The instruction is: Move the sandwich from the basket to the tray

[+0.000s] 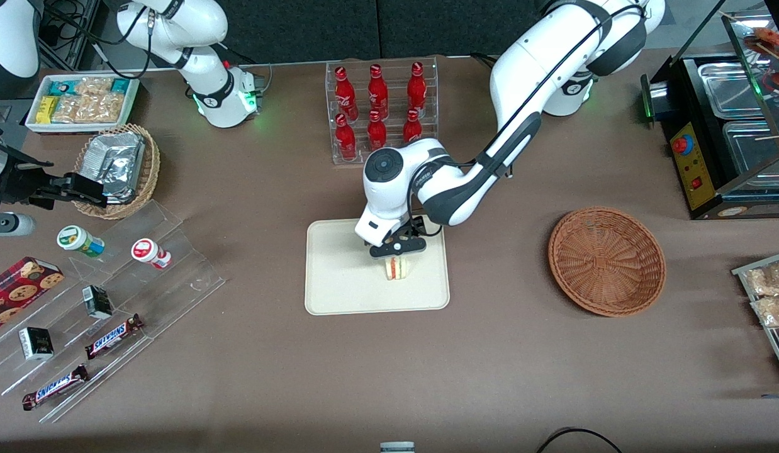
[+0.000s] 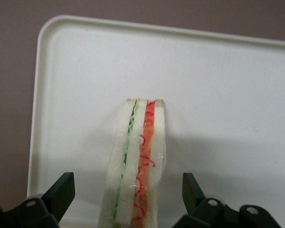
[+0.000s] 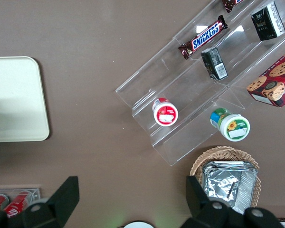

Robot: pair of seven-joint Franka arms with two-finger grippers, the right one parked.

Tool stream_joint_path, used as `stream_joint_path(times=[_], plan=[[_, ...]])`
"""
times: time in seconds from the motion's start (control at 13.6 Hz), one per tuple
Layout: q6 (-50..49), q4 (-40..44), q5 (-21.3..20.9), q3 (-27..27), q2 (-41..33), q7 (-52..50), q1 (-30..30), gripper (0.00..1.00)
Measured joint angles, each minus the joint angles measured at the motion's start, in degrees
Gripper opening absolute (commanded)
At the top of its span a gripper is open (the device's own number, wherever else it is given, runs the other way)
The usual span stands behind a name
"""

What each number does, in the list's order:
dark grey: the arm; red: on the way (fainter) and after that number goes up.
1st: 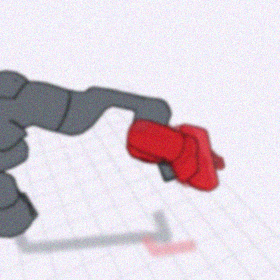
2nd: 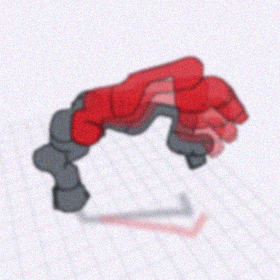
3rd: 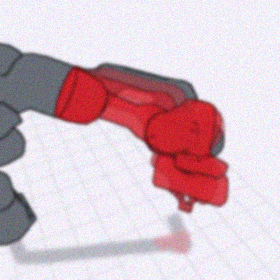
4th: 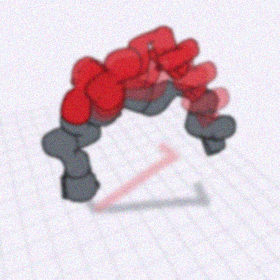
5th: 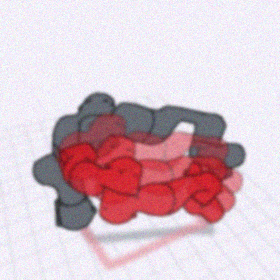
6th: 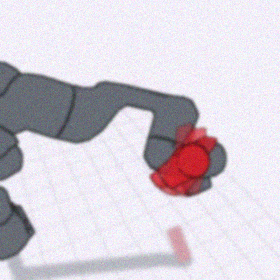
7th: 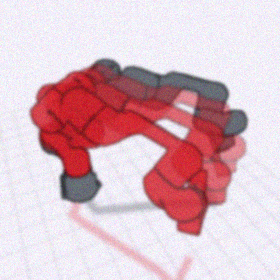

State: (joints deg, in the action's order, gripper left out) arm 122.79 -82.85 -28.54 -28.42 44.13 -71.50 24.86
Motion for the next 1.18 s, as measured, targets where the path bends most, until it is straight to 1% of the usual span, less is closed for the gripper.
stream_joint_path(times=[0.22, 0.37, 0.59, 0.74, 0.88, 1.18], plan=[[-6.26, 1.92, 2.29, -0.01, -4.62, -0.19, -0.98, 1.00], [-11.59, 2.40, 5.53, 0.03, -9.60, -0.27, -2.26, 1.00], [-17.19, 2.62, 10.21, 0.06, -18.29, -0.23, -6.61, 1.00], [-22.86, 2.64, 11.80, 0.06, -23.43, 0.95, -9.78, 1.00], [-28.05, 2.61, 13.74, 0.13, -27.33, 4.34, -12.45, 1.00], [-34.36, 2.42, 18.72, 0.34, -32.75, 15.63, -20.17, 1.00]])
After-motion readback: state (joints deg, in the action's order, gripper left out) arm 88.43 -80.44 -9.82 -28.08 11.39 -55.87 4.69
